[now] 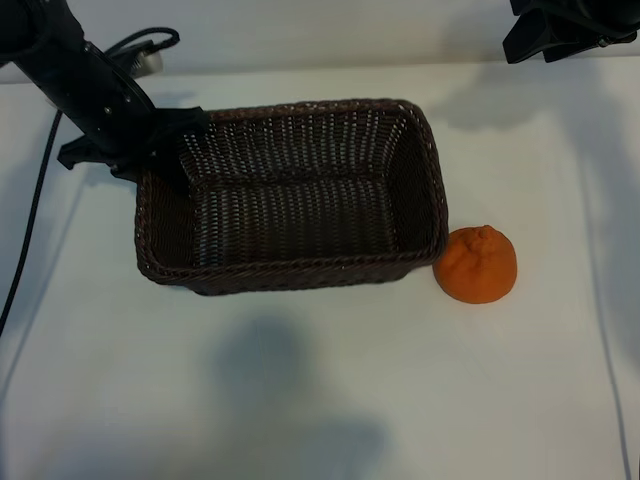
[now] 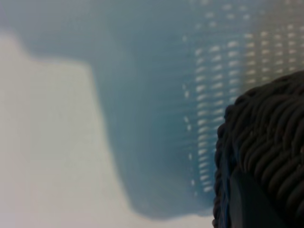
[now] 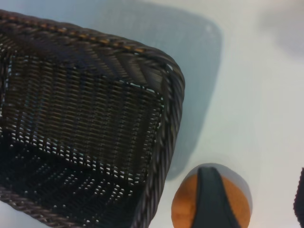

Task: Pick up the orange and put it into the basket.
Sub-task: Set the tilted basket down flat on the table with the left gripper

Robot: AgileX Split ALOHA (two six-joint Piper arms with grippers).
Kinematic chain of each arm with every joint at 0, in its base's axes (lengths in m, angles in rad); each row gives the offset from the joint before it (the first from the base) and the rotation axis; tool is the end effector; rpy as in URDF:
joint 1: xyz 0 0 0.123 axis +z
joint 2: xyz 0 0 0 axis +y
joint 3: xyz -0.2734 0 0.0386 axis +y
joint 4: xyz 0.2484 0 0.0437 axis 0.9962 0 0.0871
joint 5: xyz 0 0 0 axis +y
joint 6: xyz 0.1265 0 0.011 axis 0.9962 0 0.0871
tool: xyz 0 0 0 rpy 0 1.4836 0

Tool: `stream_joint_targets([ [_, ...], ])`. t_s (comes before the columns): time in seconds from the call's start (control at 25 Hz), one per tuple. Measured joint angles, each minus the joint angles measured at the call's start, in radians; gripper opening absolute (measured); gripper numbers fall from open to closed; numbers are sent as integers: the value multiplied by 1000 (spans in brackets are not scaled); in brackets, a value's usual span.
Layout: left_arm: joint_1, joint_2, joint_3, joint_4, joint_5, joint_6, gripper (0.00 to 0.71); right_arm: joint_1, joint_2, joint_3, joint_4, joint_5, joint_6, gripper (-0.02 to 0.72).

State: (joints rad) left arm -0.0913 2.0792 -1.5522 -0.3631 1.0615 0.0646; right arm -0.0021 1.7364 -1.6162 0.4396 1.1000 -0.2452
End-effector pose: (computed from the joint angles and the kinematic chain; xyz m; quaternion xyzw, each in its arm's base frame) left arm 0.4100 -0.0771 0.1357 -0.0057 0.9864 -0.1610 0.0320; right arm 0.3892 0.0474 0.2956 -0.0616 0.9522 0.1834 0.2364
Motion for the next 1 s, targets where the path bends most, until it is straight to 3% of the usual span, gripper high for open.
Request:
stream_joint_targets([
  [1.0, -1, 80, 0, -82, -48, 81, 175, 0, 0, 0, 0, -1, 0, 419],
])
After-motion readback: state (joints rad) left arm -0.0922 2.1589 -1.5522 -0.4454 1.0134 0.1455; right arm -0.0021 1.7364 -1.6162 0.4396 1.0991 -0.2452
